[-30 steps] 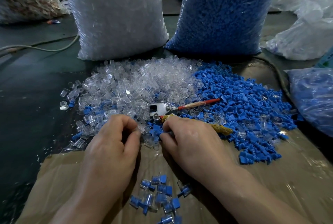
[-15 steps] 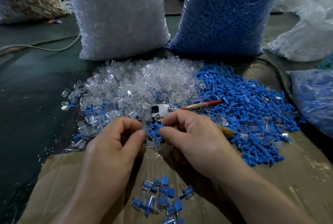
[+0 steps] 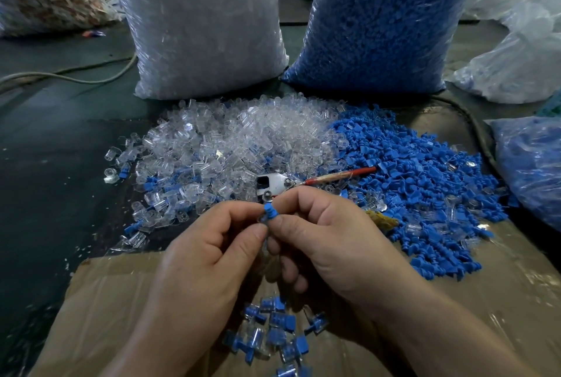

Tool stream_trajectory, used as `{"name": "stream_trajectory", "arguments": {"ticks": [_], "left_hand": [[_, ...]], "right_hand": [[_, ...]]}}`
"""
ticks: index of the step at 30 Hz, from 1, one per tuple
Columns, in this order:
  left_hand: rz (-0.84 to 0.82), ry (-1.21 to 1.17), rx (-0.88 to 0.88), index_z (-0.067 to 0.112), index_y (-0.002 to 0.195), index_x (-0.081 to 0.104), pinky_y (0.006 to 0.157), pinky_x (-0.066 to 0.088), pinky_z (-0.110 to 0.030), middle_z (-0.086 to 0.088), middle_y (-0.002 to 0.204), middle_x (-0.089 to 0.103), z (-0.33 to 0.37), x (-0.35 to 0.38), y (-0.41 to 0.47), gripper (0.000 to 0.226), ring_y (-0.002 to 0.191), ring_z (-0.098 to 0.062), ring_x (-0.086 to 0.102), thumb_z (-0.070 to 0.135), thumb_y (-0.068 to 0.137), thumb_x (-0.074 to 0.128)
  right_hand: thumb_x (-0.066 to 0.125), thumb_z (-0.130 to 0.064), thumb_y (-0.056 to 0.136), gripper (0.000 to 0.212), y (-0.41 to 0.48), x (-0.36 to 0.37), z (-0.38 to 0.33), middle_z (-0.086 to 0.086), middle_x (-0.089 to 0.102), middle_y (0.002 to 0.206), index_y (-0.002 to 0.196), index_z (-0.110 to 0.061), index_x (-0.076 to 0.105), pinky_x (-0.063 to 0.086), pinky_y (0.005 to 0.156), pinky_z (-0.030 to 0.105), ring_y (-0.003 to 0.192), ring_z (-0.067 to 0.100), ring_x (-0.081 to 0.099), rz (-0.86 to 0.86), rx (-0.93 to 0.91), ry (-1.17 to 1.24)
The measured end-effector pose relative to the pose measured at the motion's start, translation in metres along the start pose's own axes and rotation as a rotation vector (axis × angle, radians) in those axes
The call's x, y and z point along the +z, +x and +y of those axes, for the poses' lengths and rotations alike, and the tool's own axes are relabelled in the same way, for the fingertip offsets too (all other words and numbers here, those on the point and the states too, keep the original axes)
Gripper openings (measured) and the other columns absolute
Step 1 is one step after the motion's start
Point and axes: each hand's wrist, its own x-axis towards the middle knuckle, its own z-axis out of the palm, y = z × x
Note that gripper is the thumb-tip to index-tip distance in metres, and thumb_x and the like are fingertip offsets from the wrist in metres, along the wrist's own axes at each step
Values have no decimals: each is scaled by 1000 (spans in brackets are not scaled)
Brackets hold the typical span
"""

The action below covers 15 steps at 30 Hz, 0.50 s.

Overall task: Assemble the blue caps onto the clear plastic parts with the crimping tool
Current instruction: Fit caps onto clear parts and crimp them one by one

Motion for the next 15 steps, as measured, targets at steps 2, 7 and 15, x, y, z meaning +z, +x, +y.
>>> {"name": "stream_trajectory", "arguments": {"ticks": [2, 7, 15], "left_hand": [[12, -52, -15, 44, 98, 71, 55, 53, -21, 3, 79, 76, -2, 0, 0, 18, 65, -8, 71, 37, 82, 65], [84, -82, -37, 35, 100, 69, 62, 61, -41, 2, 85, 76, -4, -2, -1, 33, 71, -18, 74, 55, 74, 67], [79, -298, -128, 34, 100, 74, 50, 53, -29, -10, 77, 72, 10, 0, 1, 36, 55, -20, 65, 49, 69, 81]], "right_hand": [[60, -19, 95, 5, 0, 1, 1, 8, 64, 71, 93, -16, 63, 47, 43, 26, 52, 18, 57, 11, -11, -3], [56, -19, 97, 9, -2, 3, -1, 11, 70, 80, 90, -19, 61, 50, 51, 39, 56, 26, 60, 71, -37, -31], [61, -28, 92, 6, -8, 2, -4, -6, 69, 69, 85, -30, 61, 53, 51, 29, 56, 7, 63, 278, -129, -521]]}}
